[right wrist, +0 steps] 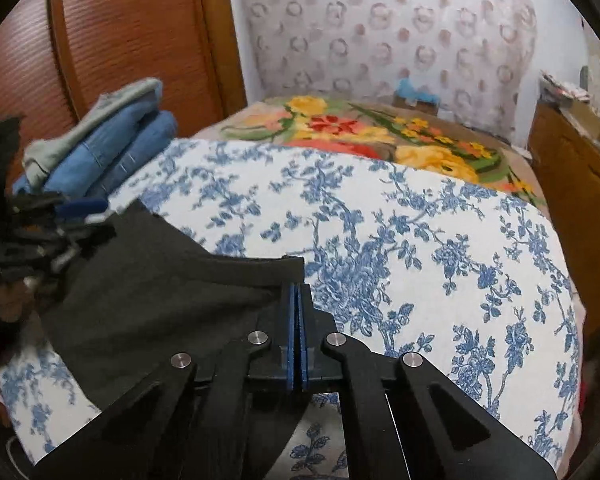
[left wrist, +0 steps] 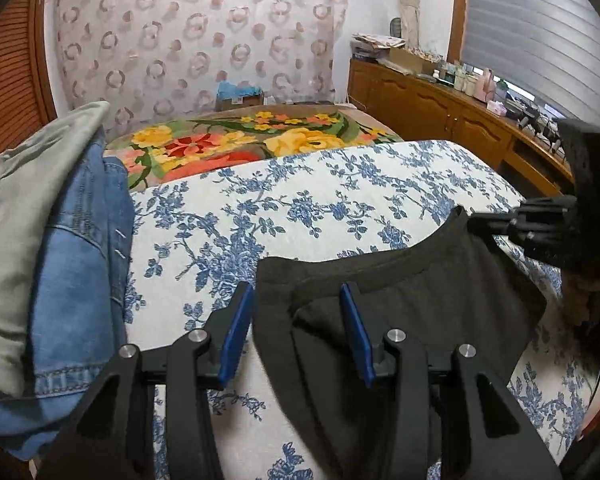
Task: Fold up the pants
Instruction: 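Open both tools and release the folded pants onto the bed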
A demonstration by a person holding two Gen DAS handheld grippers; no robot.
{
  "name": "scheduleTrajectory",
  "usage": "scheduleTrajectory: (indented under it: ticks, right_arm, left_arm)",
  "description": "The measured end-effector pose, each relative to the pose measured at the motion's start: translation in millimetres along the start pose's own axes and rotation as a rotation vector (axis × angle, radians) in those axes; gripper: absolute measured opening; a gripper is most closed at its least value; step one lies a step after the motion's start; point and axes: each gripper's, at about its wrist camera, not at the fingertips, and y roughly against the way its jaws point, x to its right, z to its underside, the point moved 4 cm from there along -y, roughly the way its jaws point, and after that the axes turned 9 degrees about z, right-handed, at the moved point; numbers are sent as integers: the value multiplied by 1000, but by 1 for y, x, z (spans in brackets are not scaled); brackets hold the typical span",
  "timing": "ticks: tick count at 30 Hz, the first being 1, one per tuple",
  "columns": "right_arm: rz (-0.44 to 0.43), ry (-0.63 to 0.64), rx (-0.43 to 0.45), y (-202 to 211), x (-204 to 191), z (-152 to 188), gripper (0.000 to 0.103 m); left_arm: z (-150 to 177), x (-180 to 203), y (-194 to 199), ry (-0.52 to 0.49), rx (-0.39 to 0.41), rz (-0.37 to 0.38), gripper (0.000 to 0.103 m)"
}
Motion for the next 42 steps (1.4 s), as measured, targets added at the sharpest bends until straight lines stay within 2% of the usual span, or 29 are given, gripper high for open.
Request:
scheduleTrajectory:
  ticks: [5, 8, 16, 19, 25, 34, 40, 41, 42]
  right_arm:
    - [13, -2, -35, -2, 0, 2, 0]
    - [16, -17, -36, 6, 2, 3, 3]
    - [10, -53, -28, 45, -2, 25, 24]
    - [-1, -69, -40, 53, -6, 40, 28]
    - [-12, -103, -64, 59, -13, 65, 32]
    - [-26, -135, -76, 62, -19, 78, 34]
    - [-11, -123, -72, 61, -26, 82, 35]
    - [-10, -121, -69, 61, -26, 82, 35]
    - [-9, -118, -65, 61, -26, 83, 35]
  left_arm:
    - [7, 2, 13, 14, 14, 5, 44]
    - [16, 5, 23, 19, 18, 4, 44]
    - [40, 13, 49, 43, 32, 22, 44]
    - [51, 18, 51, 50, 21, 32, 44]
    - [70, 28, 50, 64, 1, 59, 44]
    - [79, 36, 46, 61, -16, 66, 43]
    - [82, 37, 37, 53, -57, 66, 43]
    - [82, 37, 36, 51, -62, 66, 42]
    - [82, 37, 34, 50, -66, 70, 37]
